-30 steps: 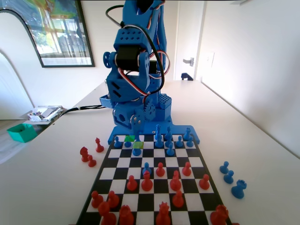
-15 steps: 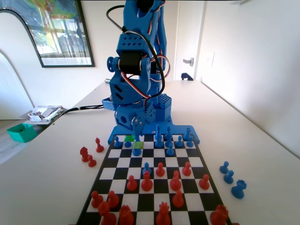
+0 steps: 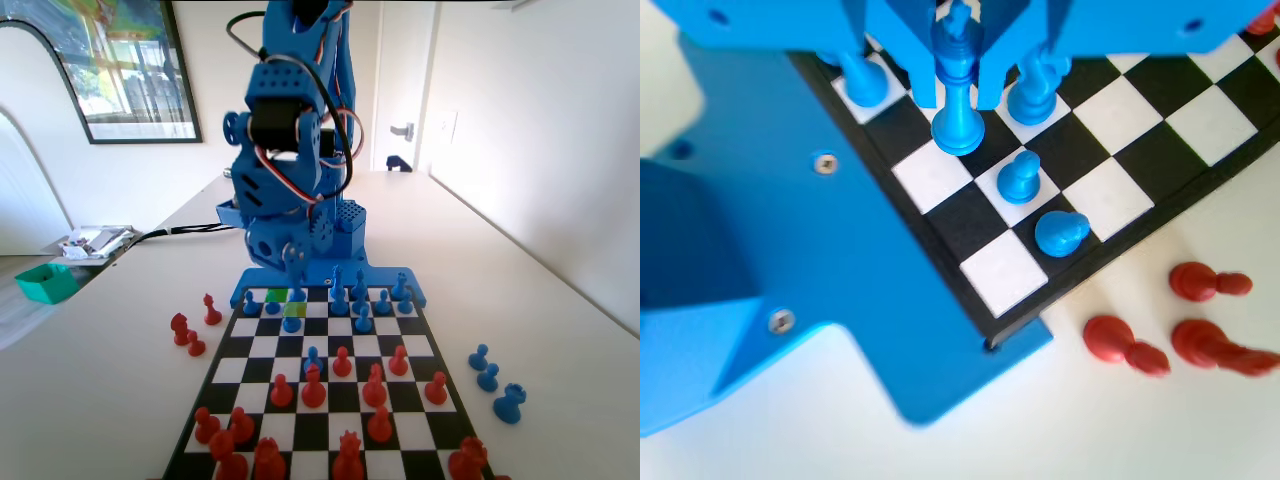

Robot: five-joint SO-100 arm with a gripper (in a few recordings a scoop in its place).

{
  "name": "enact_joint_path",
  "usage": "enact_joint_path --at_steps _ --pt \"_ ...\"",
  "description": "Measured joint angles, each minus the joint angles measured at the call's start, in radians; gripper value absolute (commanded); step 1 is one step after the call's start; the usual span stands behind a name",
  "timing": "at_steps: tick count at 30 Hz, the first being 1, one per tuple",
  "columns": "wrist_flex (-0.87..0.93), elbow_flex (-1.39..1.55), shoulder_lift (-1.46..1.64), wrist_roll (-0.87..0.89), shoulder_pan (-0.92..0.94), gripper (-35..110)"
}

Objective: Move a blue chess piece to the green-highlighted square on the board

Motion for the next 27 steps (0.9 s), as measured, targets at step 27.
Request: enact_joint_path --at_steps 27 --pt "-0.015 0.08 0.107 -0.101 0.247 1"
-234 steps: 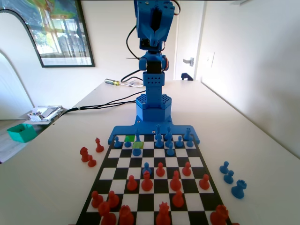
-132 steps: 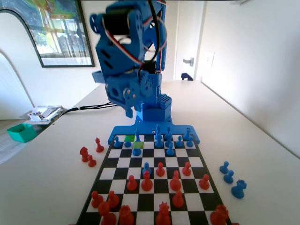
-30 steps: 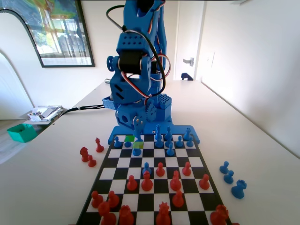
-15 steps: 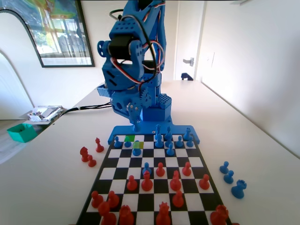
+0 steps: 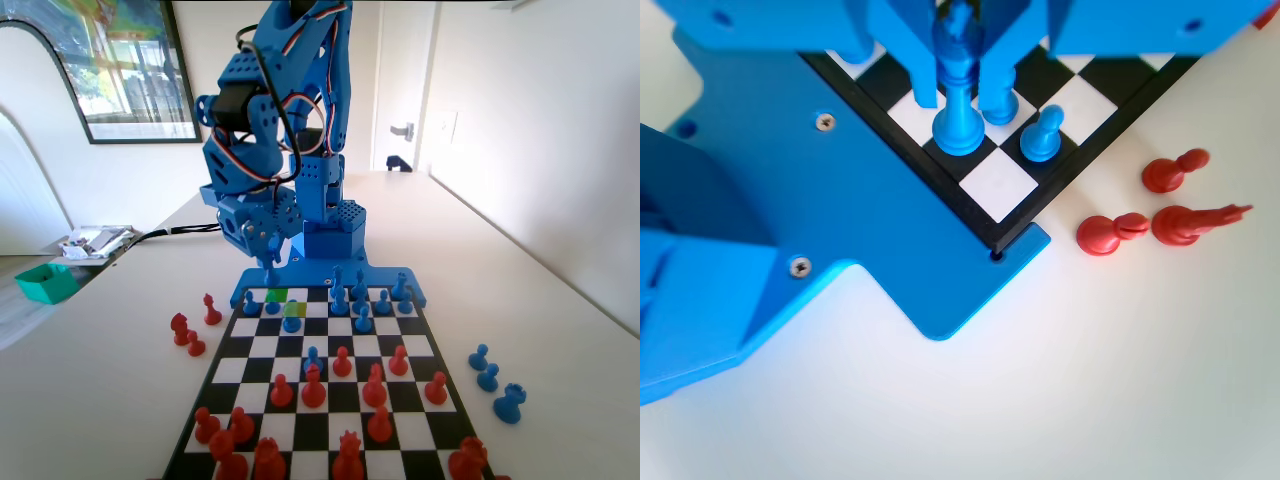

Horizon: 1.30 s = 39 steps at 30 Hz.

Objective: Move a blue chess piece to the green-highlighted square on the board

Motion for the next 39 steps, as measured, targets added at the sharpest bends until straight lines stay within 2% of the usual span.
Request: enact_joint_path --at_steps 20,27,32,39 --pt "-0.195 0.121 -0.029 0.0 -0.043 2" --pt "-0.195 0.121 -0.029 0.0 -0.034 12" --pt "-0.179 0.12 -0.029 0.0 -0.032 12" --pt "-0.014 -0.009 -0.029 0.0 -0.032 12"
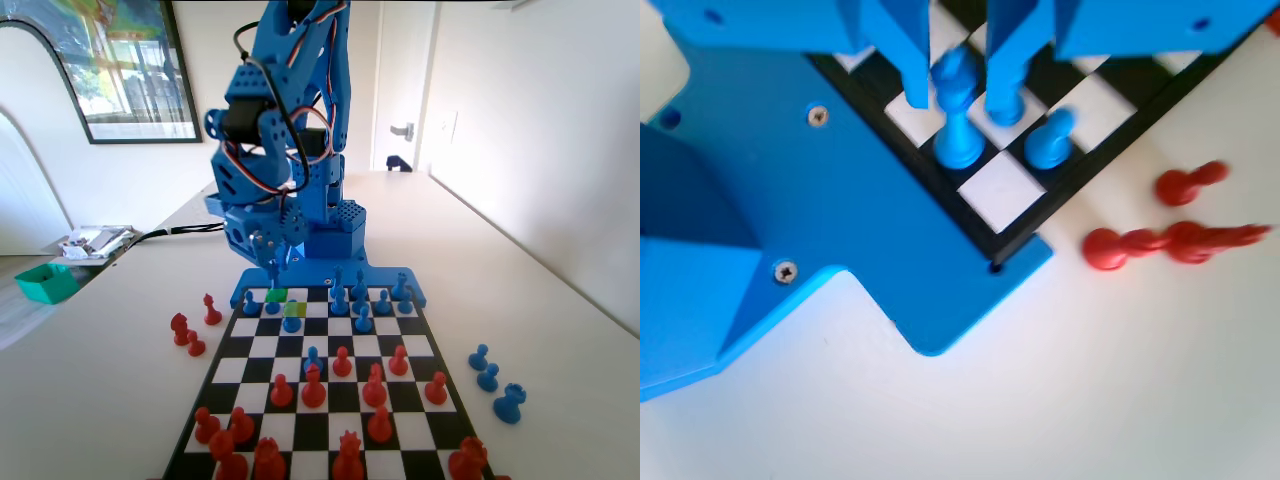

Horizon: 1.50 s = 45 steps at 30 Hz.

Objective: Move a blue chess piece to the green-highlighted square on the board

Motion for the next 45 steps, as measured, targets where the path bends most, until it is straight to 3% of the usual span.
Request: enact_joint_path --at_steps 16,22,36,45 --pt "0.62 -0.511 0.098 0.002 -0.003 6" --pt "0.79 -0.634 0.233 0.21 -0.077 4" --pt "0.799 -0.558 0.689 0.928 -0.27 1" --pt "0.769 -0.362 0.977 1.135 -0.345 1"
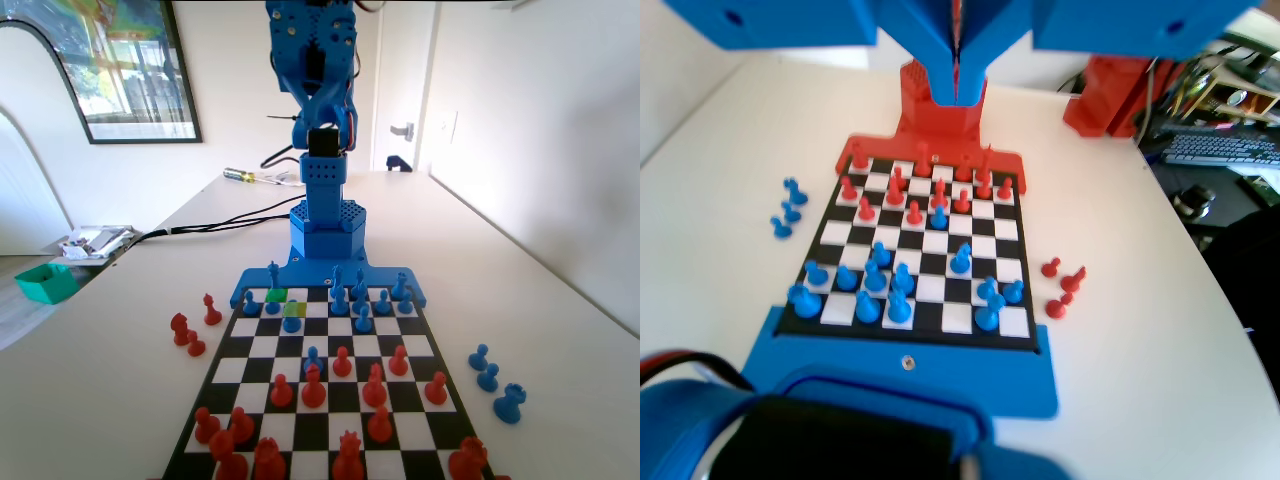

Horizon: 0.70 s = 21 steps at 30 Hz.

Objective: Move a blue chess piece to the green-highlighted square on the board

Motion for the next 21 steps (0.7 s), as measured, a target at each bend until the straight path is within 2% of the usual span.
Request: enact_joint_path --at_steps 9,21 --pt "-0.103 0.063 0.198 0.063 -0.074 1" --pt "-0.118 0.08 0.284 0.063 -0.118 1"
